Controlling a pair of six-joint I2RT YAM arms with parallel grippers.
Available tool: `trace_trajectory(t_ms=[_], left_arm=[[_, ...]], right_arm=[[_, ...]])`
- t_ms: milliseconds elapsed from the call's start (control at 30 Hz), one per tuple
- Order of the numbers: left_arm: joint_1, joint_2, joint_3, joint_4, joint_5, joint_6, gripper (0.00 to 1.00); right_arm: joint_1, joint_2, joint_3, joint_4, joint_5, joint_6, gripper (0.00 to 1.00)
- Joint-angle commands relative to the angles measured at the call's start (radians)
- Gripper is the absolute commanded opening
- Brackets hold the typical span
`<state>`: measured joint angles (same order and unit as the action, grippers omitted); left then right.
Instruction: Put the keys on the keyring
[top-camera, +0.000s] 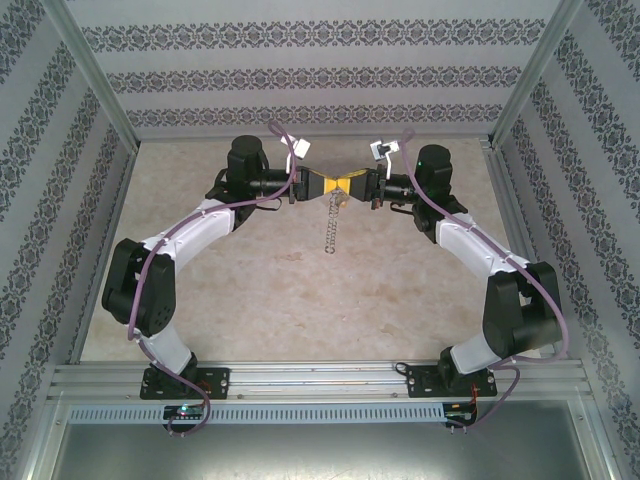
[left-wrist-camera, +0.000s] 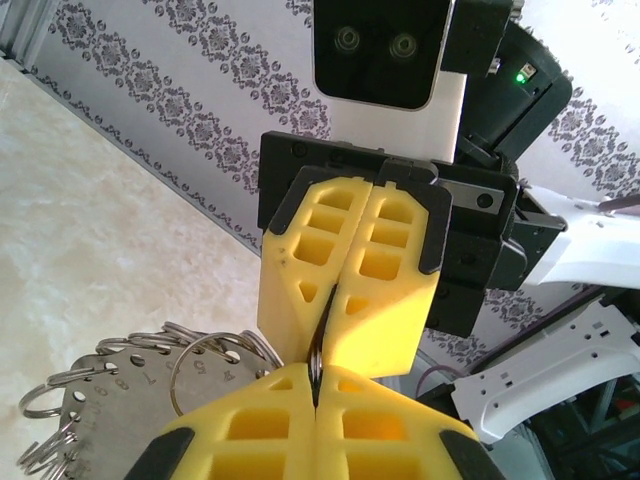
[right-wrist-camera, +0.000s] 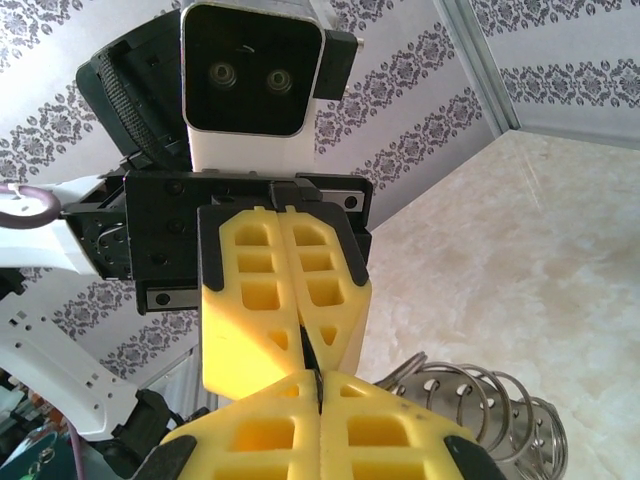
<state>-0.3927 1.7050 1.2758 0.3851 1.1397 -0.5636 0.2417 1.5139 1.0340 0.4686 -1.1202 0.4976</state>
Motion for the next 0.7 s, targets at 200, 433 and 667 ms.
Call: trace_trajectory(t_ms=[200,433,667], left_arm=[[-0.023,-0.045,-0.049,0.138,-0.057,-0.018,0.0],[-0.027,-0.086,-0.095,0.213,-0.131,-0.061,0.0],[-0.033,-0.101,-0.105,0.271,-0.132,-0.106,0.0]], right_arm=[[-0.084,-0.128,-0.091,0.087,0.14,0.068,0.41],[-0.053,-0.273,-0.289,0.074,0.404,0.016,0.47],[0.042,-0.307,-0.364,0.064,0.546,-0.078,0.53]])
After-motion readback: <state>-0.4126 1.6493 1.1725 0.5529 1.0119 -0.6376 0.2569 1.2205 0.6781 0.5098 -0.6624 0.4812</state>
